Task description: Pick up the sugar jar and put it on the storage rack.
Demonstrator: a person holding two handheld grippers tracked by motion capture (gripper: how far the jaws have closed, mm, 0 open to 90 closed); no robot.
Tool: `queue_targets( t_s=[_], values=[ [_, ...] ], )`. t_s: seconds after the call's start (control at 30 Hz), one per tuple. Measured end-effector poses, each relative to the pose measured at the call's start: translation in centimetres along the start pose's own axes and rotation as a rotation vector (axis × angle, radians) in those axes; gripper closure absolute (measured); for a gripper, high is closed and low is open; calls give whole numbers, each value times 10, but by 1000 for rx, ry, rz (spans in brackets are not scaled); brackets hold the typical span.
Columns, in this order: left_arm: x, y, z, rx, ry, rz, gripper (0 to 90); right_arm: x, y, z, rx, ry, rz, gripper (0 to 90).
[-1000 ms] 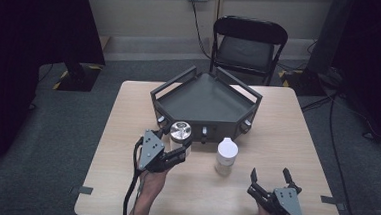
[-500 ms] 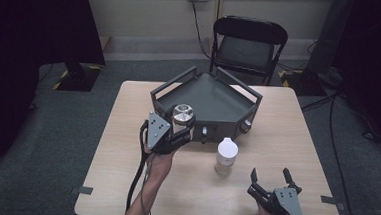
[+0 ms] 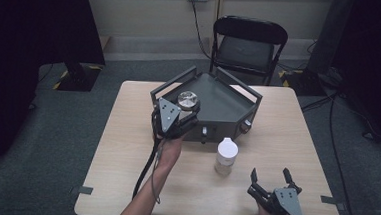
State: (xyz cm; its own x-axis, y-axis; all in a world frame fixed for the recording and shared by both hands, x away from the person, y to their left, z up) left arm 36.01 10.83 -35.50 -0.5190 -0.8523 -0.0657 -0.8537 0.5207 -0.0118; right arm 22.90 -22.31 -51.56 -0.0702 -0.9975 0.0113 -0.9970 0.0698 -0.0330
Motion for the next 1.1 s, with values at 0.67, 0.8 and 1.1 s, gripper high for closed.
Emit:
queue_targets(
  t_s=[0.67,0.8,1.1],
  values=[
    [-17,-34,14,2,33,-26,346,0,0,0,1,0,-1,18],
    [-21,-39,17,5,59,-35,346,0,0,0,1,0,-1,18],
    [-23,-48,21,0,63,-54,346,0,0,0,0,0,-2,18]
  ],
)
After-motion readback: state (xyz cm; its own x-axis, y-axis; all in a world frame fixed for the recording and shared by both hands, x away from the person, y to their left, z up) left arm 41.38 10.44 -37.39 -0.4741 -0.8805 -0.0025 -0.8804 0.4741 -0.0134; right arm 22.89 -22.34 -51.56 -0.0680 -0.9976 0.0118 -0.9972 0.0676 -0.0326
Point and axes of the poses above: each handheld gripper's, and its own axes: y roughly backward along the jaws, z roughly out of its underside, x roughly to its right, the point moved 9 cm from there along -y, roughly forward along the jaws, and after that the axes turned 7 degrees about z, right-handed, at the moved point
